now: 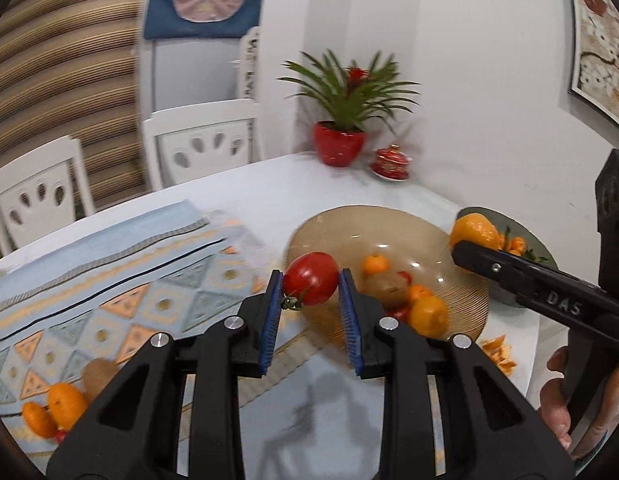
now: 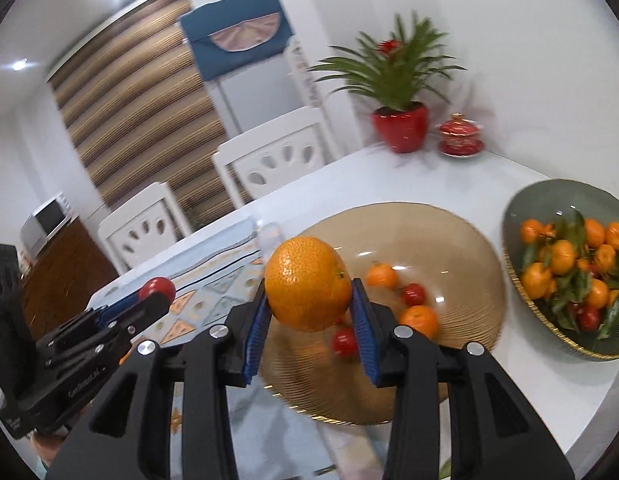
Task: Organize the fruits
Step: 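Carry tomato and orange to the amber glass bowl and open both tools, then move both open tools back to the row of fruit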
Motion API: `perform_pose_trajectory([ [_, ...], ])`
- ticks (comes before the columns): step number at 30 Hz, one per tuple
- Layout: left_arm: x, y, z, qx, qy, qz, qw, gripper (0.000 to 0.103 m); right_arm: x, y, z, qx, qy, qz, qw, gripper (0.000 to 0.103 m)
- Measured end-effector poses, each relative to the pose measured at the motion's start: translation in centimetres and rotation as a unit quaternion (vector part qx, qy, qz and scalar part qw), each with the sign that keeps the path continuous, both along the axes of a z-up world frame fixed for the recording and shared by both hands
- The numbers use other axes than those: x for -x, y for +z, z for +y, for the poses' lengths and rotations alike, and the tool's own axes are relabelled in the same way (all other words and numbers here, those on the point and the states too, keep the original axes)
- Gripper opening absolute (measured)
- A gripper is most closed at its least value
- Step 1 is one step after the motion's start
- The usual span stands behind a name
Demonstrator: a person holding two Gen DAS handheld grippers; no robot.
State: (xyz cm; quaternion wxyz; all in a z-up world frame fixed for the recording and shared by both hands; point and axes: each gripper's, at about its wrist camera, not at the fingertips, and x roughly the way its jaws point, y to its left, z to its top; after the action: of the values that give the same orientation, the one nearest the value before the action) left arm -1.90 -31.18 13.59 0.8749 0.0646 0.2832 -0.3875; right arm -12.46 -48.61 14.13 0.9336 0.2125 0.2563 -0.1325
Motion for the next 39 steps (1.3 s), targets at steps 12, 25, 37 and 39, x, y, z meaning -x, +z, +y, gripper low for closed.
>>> perform_pose_trajectory([
  [12,-0.8,-3.3,-7.2,-0.020,-0.041,0.040,0.9982,0.027,-1.4,-3.8,-6.0,-0.038,-0.058,0.061,0.996,0.038],
  [25,-2.3,-5.6,-9.1,-0.030,-0.049,0.084,0.9948,0.058,-2.4,-5.7,-7.7,-0.044,-0.079,0.089,0.992,0.047],
  [37,-0.8,-4.3,-6.4,-0.020,-0.041,0.073,0.9963,0.060,-1.8,-4.7,-4.9,-0.042,-0.053,0.081,0.994,0.047],
  [39,-0.4,-3.9,-5.7,-0.018,-0.040,0.066,0.9969,0.059,-1.9,-4.4,-3.8,-0.037,-0.042,0.079,0.995,0.047],
])
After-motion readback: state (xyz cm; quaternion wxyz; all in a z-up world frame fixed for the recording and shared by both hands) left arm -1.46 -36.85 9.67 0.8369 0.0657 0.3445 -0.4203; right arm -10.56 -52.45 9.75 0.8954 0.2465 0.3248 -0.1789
